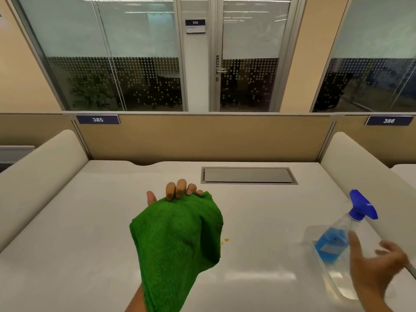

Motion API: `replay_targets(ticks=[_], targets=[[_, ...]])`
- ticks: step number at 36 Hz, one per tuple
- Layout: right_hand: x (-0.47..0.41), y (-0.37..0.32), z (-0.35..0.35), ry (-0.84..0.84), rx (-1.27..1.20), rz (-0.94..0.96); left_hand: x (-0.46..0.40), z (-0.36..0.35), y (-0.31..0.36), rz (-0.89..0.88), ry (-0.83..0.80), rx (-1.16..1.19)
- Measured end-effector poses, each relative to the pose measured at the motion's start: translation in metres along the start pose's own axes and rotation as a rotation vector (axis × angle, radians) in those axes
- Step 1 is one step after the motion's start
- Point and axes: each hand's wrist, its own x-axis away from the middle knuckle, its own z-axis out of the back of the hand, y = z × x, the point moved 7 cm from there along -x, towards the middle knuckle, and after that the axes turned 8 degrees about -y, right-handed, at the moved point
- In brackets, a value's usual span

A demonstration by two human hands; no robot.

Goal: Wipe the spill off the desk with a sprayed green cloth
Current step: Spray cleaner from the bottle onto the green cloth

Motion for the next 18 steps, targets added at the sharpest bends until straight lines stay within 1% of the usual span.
replay_targets(ticks=[1, 2, 4, 6, 7, 8, 12, 15, 18], targets=[[-0.01, -0.001, 0.001, -0.006, -0.008, 0.007, -0.002, -0.003, -0.004, 0.005, 0.001, 0.065], [-0.019, -0.003, 0.0, -0.019, -0.008, 0.004, -0.002, 0.0, -0.005, 0.0, 0.073, 0.098], [-0.034, -0.008, -0.007, -0.103, -0.017, 0.012, -0.004, 0.001, -0.01, -0.004, 0.096, 0.164], [-0.047, -0.009, -0.019, -0.245, -0.046, 0.022, -0.003, -0.007, -0.016, -0.002, 0.039, 0.105], [-0.054, -0.007, -0.025, -0.295, -0.071, 0.011, -0.003, -0.012, -0.017, -0.001, -0.021, 0.065], [-0.058, -0.004, -0.03, -0.313, -0.08, -0.021, -0.002, -0.016, -0.02, 0.023, -0.075, 0.08], [-0.073, 0.005, -0.042, -0.324, -0.115, -0.1, 0.003, -0.018, -0.024, 0.079, -0.106, 0.032], [-0.081, 0.017, -0.052, -0.425, -0.172, -0.156, 0.005, -0.01, -0.021, 0.067, -0.069, 0.003], [-0.088, 0.018, -0.056, -0.45, -0.196, -0.141, 0.004, -0.002, -0.015, 0.035, -0.068, 0.01]])
